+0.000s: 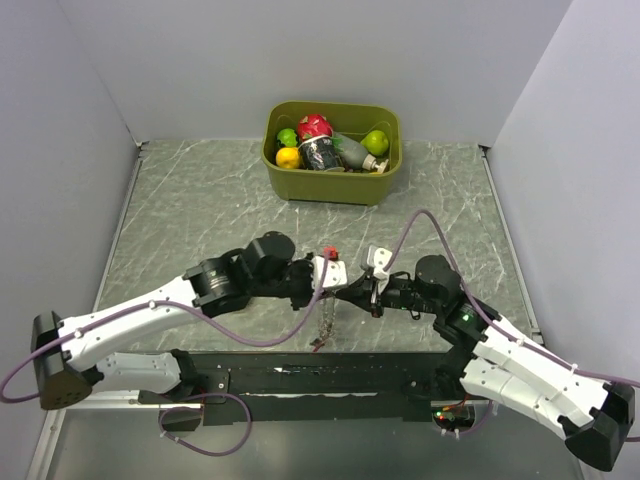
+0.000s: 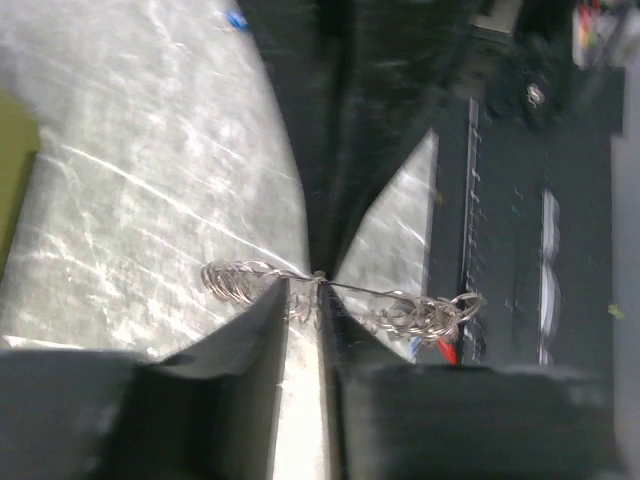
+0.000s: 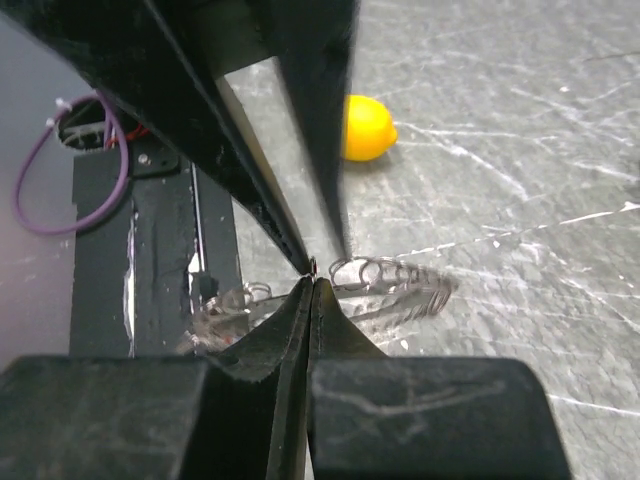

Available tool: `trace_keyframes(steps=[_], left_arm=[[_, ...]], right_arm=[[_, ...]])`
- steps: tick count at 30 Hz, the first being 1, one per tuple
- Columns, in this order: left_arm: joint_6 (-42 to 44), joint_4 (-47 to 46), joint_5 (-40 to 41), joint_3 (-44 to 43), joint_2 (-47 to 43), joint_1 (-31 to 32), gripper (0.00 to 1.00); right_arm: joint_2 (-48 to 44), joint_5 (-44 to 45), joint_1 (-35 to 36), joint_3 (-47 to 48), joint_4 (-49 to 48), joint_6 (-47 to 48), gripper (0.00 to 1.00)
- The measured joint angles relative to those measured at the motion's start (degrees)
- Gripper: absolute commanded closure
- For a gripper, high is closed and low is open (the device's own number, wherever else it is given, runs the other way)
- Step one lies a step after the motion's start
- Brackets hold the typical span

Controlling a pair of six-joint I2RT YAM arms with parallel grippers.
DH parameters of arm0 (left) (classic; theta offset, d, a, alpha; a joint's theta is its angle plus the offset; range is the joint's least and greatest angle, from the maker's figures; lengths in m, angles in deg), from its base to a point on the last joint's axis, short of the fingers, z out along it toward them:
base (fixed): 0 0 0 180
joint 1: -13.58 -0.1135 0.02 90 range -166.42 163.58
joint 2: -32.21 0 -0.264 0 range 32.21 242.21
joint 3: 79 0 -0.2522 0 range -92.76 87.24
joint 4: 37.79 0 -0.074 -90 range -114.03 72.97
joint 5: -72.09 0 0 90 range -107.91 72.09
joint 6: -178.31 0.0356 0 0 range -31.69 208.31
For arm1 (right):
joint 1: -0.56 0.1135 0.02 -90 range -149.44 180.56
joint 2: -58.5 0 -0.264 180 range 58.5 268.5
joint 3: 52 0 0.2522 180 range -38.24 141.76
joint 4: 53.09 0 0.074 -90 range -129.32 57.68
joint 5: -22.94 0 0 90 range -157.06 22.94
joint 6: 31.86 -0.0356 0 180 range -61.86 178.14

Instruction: Put the keys on the keyring

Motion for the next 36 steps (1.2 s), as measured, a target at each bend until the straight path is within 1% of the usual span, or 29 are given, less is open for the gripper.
trace_keyframes(steps=[1, 3, 5, 8, 9, 10, 12, 16, 19, 23, 28, 32, 36], left_arm=[[-0.7, -2.1, 0.7, 1.3, -1.2, 0.0, 0.48], [-2.5, -6.8, 1.4, 4.3, -4.0, -0.4, 0.44], [-4.6, -11.5, 1.1, 7.3, -6.9, -1.3, 0.44], [-8.2, -19.3, -2.2, 12.4, -11.3, -4.9, 0.44], [-9.6, -21.9, -3.9, 14.0, -12.6, -6.6, 0.45], [-12.2, -27.3, -7.2, 17.1, -14.8, -9.2, 0.47], [-15.1, -32.9, -11.4, 20.0, -16.3, -11.0, 0.50], [-20.7, -43.7, -20.4, 24.9, -17.3, -12.2, 0.57], [-23.5, -49.0, -24.9, 25.9, -16.3, -12.2, 0.58], [-25.5, -53.3, -27.7, 25.9, -15.0, -12.2, 0.56], [-25.9, -55.1, -28.8, 25.9, -14.1, -12.2, 0.55], [-25.9, -56.3, -29.1, 25.9, -12.9, -12.2, 0.58], [-26.7, -57.2, -29.5, 25.9, -11.4, -12.2, 0.67]], right_arm=[[-0.7, 0.3, 0.0, -0.7, -0.9, -0.6, 1.00], [-1.8, 1.0, 0.0, -1.6, -2.1, -1.5, 1.00], [-2.6, 1.8, 0.0, -2.4, -3.4, -2.4, 1.00], [-4.5, 2.7, 0.0, -3.9, -6.4, -3.7, 1.00], [-5.5, 3.0, 0.0, -4.8, -7.9, -4.2, 1.00], [-7.4, 3.4, 0.0, -6.7, -10.5, -5.1, 1.00], [-9.0, 3.4, 0.0, -8.4, -13.5, -6.2, 1.00], [-11.7, 2.9, 0.0, -12.5, -21.5, -8.7, 1.00], [-12.5, 2.2, 0.0, -13.8, -25.7, -10.6, 1.00], [-13.4, 1.3, 0.0, -14.5, -30.4, -12.2, 1.00], [-14.0, 0.3, 0.0, -14.5, -33.0, -13.5, 1.00], [-13.8, -1.0, 0.0, -14.5, -34.3, -14.3, 1.00], [-13.0, -2.0, 0.0, -14.5, -34.9, -15.1, 1.00]])
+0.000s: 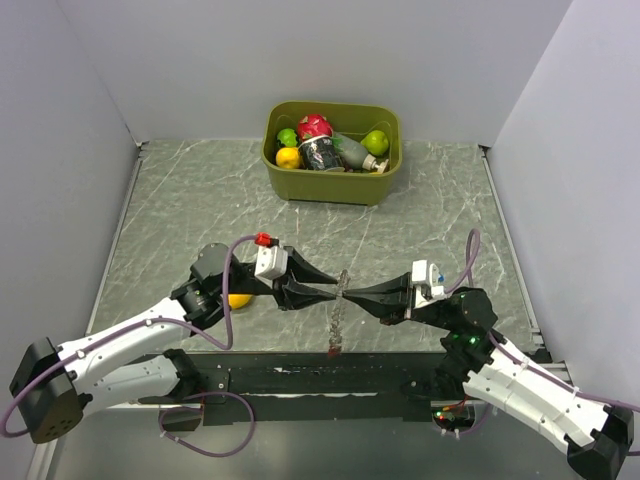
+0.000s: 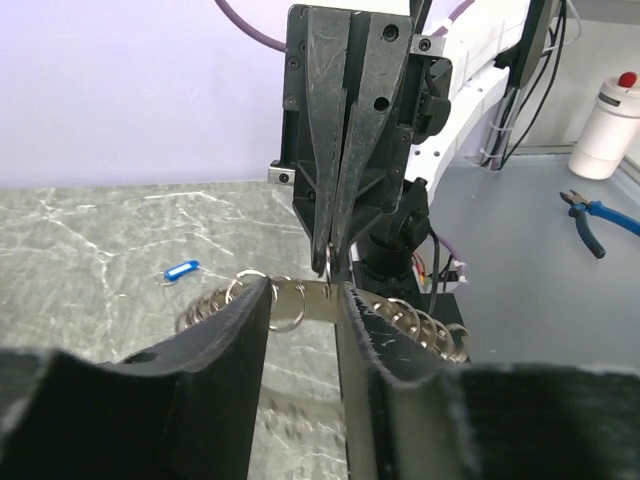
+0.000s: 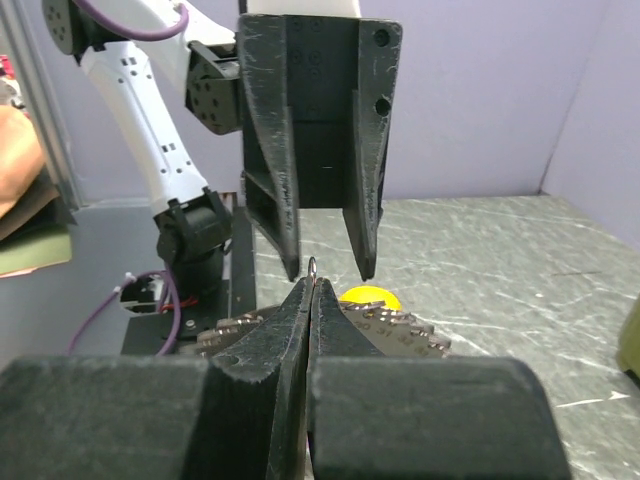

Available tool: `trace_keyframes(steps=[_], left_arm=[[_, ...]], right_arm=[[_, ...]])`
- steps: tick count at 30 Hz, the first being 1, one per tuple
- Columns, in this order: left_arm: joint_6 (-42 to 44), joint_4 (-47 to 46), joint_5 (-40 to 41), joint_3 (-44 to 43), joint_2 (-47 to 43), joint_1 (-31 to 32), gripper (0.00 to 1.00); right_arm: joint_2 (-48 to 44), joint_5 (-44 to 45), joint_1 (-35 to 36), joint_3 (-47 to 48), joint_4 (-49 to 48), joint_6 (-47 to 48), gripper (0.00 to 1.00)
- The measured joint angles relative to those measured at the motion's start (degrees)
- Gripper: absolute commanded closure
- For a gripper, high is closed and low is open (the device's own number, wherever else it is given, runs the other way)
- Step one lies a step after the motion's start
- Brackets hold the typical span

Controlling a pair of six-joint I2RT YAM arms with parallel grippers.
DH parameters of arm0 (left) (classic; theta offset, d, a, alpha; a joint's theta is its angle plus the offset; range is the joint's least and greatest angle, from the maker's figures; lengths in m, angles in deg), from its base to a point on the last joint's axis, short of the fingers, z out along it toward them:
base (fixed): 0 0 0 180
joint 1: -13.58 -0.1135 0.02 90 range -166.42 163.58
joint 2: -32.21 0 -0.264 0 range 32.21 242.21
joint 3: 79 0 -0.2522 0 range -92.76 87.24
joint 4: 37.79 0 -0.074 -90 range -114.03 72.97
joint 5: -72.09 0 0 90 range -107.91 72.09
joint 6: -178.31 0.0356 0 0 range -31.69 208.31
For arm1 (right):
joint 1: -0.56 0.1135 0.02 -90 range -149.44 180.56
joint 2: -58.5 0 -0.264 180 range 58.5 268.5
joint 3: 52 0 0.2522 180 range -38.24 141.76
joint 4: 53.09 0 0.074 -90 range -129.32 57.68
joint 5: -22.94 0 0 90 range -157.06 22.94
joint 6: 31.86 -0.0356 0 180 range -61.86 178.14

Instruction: Put the keys on the keyring

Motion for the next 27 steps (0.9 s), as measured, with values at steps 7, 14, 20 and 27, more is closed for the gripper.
trace_keyframes(steps=[7, 14, 20, 27], left_arm=[[-1.1, -1.7, -1.6, 0.0, 2.0, 0.0, 0.75], [-1.8, -2.6, -3.6, -0.1, 3.1, 0.0, 0.84], [-2.0, -2.7, -4.0, -0.1, 3.2, 0.0, 0.79], [-2.1, -2.8, -4.0, -0.1, 3.3, -0.3, 0.74]], right_arm=[[0.3, -0.3, 0.0, 0.0, -0.5, -0.4, 1.00], [0.7, -0.2, 0.0, 0.0, -0.7, -0.4, 1.00], [1.8, -0.4, 0.0, 0.0, -0.8, -0.4, 1.00], [2.4, -0.5, 0.0, 0.0, -1.2, -0.5, 1.00]])
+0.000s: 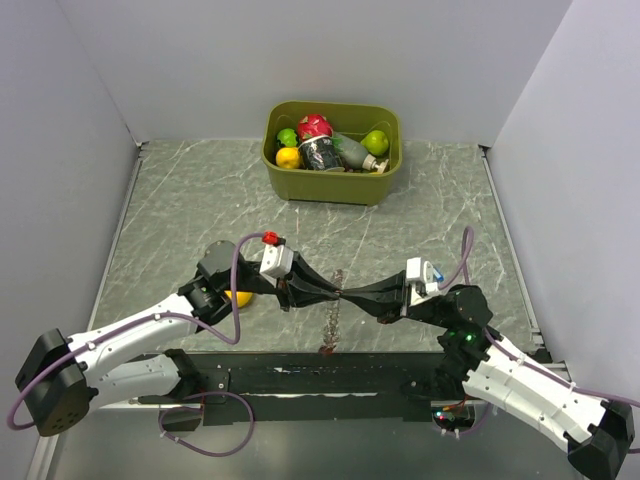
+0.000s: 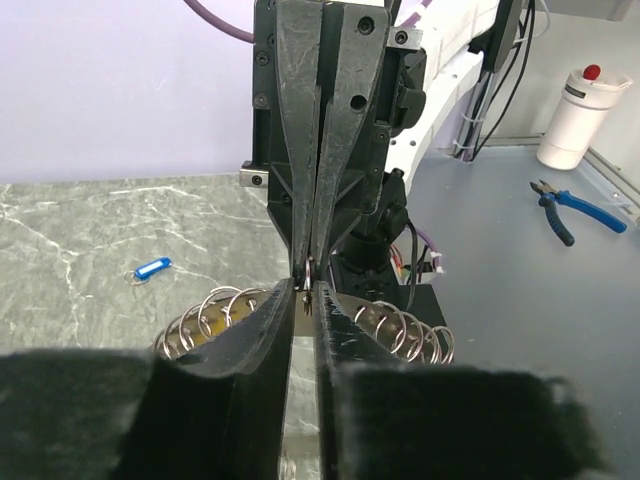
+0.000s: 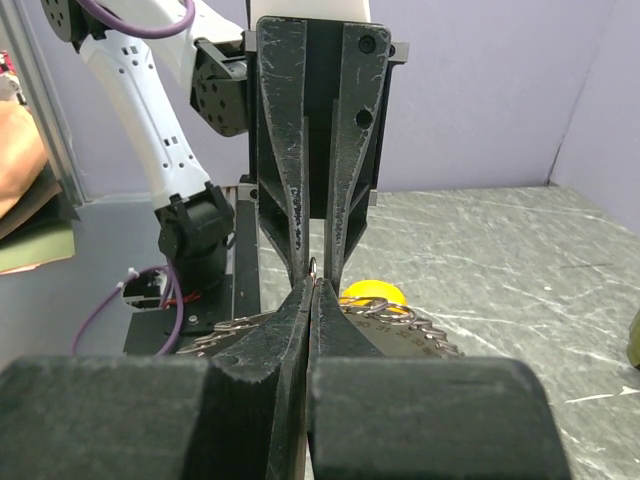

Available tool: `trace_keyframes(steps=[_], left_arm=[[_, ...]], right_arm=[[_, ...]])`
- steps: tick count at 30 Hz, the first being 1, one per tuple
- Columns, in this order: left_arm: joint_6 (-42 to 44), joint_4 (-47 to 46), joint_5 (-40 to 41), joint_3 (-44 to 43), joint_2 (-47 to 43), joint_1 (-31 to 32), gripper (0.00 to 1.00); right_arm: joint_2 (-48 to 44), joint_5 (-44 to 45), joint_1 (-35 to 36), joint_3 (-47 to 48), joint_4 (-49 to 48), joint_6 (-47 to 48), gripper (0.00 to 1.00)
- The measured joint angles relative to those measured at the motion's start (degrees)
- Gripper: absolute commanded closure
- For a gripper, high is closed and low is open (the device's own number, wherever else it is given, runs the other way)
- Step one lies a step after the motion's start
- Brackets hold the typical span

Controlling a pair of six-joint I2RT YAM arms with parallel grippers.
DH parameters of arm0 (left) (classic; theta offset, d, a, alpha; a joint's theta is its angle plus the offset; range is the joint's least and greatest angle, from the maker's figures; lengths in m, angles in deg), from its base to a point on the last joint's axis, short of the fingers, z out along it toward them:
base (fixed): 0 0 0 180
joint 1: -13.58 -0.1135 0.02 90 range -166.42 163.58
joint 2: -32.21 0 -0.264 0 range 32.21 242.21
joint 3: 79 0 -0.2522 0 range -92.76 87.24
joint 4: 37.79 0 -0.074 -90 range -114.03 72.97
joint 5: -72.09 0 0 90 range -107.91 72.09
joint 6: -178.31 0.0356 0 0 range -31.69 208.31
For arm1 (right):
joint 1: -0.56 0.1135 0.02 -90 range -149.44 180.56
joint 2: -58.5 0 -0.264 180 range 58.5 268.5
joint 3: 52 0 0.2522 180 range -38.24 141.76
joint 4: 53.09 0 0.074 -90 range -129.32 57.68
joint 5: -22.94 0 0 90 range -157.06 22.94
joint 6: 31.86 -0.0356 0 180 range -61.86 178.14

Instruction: Put the keys on the keyring

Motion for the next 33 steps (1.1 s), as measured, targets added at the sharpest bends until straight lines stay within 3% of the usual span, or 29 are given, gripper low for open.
trace_keyframes(steps=[1, 5, 15, 17, 18, 20, 21, 23, 25, 27, 33], left_arm=[[-0.1, 0.0, 0.0, 0.0, 0.1, 0.0, 0.73], [-0.6, -0.2, -0.2, 0.0, 0.6, -0.1, 0.99], [1.4, 1.7, 0.2, -0.7, 0.2, -0.5, 0.99], [2.4, 3.2, 1.0, -0.9, -0.2, -0.2, 0.99], [3.0, 4.0, 1.5, -1.0, -0.5, -0.2, 0.99], [4.7, 6.4, 3.0, -1.3, -0.8, 0.0, 0.99], [5.3, 7.6, 3.5, -1.3, -0.9, 0.0, 0.99], [6.5, 10.1, 4.6, -1.3, -0.9, 0.0, 0.99], [8.3, 13.1, 6.1, -1.3, -1.0, 0.0, 0.99], [10.2, 15.1, 7.5, -1.3, -1.3, 0.0, 0.99], [14.5, 18.2, 11.6, -1.0, -4.7, 0.2, 0.99]], right_arm=[[0.2, 0.0, 0.0, 0.0, 0.0, 0.0, 1.00], [0.9, -0.1, 0.0, 0.0, 0.0, 0.0, 1.00], [0.0, 0.7, -0.1, -0.1, 0.5, -0.2, 0.98], [-0.4, 1.1, -0.1, -0.1, 0.7, -0.2, 0.77], [-0.7, 1.3, -0.1, -0.1, 0.9, -0.5, 0.60], [-1.2, 1.5, -0.1, -0.1, 1.3, -0.7, 0.46], [-1.6, 1.9, -0.1, -0.2, 1.3, -0.9, 0.34], [-2.9, 3.2, -0.1, -0.2, 1.4, -0.8, 0.24], [-4.4, 4.9, -0.1, -0.2, 2.1, -0.8, 0.08], [-6.5, 8.0, 0.0, -0.2, 3.5, -1.0, 0.00], [-11.5, 25.2, 0.0, -0.1, 9.7, -4.2, 0.00]])
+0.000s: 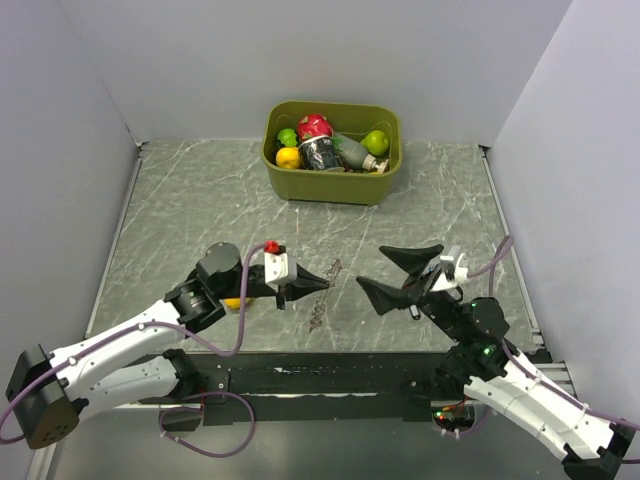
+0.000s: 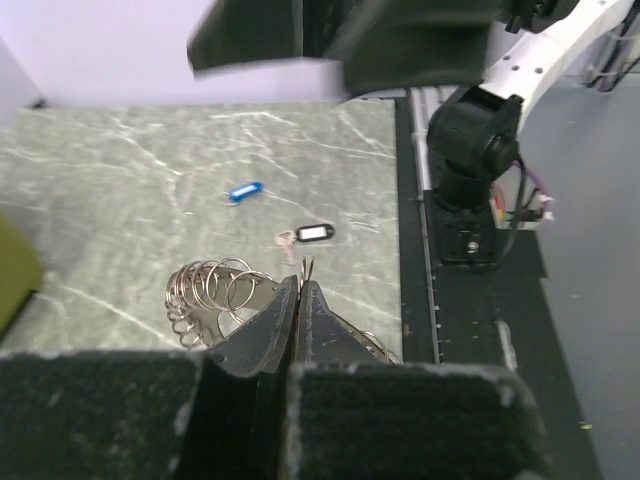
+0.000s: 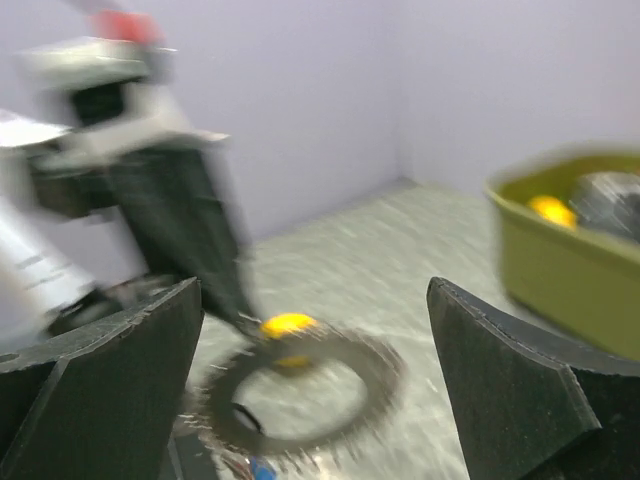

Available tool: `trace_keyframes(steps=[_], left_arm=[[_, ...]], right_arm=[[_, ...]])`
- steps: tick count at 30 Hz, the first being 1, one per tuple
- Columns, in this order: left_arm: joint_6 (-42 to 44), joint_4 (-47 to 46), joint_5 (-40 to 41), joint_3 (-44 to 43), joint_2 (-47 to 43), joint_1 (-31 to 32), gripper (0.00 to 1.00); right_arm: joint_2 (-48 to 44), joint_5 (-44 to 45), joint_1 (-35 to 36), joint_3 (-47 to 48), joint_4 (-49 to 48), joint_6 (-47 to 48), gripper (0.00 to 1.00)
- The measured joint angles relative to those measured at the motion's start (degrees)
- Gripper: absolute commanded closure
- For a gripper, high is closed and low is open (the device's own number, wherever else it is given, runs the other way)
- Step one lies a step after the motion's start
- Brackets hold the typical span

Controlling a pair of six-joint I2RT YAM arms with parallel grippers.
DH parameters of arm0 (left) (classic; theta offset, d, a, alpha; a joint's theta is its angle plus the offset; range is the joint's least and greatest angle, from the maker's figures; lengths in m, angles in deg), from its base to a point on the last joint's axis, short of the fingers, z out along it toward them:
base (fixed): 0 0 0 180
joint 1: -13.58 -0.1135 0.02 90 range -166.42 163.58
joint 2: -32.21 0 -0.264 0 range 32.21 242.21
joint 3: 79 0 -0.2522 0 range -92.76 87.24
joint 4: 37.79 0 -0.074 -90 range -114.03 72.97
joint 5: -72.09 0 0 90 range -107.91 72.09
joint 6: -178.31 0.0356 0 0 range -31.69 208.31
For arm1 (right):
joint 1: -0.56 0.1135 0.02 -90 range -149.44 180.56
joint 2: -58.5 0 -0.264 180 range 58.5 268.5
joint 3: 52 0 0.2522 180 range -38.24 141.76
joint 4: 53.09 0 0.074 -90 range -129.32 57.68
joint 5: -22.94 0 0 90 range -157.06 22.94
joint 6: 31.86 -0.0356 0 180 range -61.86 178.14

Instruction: Put the keys on the keyring

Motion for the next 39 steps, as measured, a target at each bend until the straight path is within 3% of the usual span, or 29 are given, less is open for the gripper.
trace_keyframes(steps=[8, 13, 25, 33, 39], left_arm=[[3.2, 0.5, 3.9, 3.9, -5.2, 0.2, 0.99], [4.7, 2.5, 5.9, 4.0, -5.2, 0.2, 0.99], [2.8, -0.1, 8.1, 6.4, -2.8, 0.2, 0.99], [0.5, -2.8, 7.8, 9.2, -0.7, -0.8, 0.99], [0.3, -4.3, 6.4, 10.6, -2.5, -2.4, 0.99]], right_arm=[[1.8, 26.0, 0.0, 2.6, 20.9, -9.4, 0.00], [9.5, 35.3, -0.7, 9.0, 33.5, -15.3, 0.00], [37.6, 33.4, -1.5, 25.5, 51.8, -16.2, 0.00], [50.6, 35.6, -1.6, 27.1, 61.5, -18.9, 0.02], [55.3, 32.8, -7.4, 27.5, 64.3, -20.2, 0.15]])
